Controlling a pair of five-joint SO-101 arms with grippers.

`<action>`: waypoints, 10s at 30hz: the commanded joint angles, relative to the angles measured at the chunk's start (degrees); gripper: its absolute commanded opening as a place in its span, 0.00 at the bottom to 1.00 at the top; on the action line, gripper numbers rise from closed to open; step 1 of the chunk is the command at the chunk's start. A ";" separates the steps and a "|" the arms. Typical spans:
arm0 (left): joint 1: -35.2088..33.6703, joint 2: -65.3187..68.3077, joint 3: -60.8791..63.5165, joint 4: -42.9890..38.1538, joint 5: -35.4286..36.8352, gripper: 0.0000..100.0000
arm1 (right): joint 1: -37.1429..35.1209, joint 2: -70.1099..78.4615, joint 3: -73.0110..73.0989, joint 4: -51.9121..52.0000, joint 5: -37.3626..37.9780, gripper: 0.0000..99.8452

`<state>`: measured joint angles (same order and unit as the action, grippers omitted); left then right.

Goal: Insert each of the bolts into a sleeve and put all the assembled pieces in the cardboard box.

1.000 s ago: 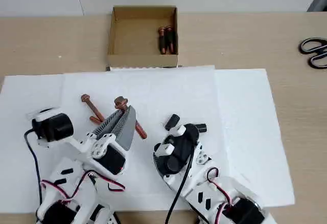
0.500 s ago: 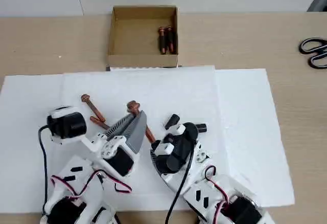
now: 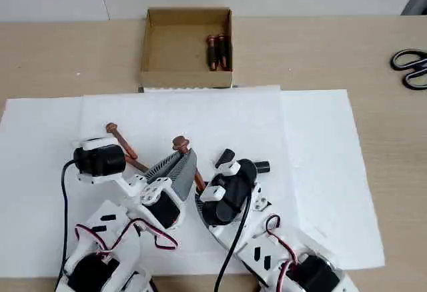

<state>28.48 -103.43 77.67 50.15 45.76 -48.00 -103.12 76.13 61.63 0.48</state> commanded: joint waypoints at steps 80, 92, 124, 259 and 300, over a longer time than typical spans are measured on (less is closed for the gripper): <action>-30.15 -0.44 12.62 16.70 -34.90 0.01 | 27.65 1.36 -5.10 -6.29 -6.33 0.00; -30.33 -0.44 14.29 14.51 -34.64 0.01 | 27.65 32.13 -26.37 -9.63 -6.42 0.00; -30.07 -0.44 14.37 14.51 -34.64 0.01 | 27.38 127.16 -106.90 -27.21 -0.44 0.00; -30.33 -0.44 14.37 14.86 -34.55 0.01 | 18.86 119.87 -75.87 14.90 -33.41 0.21; -30.42 -0.44 10.42 14.77 -34.81 0.01 | 15.96 108.62 -94.42 35.74 -29.63 0.00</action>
<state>-1.58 -103.43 92.00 66.15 11.38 -32.44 11.60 -15.65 94.24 -29.76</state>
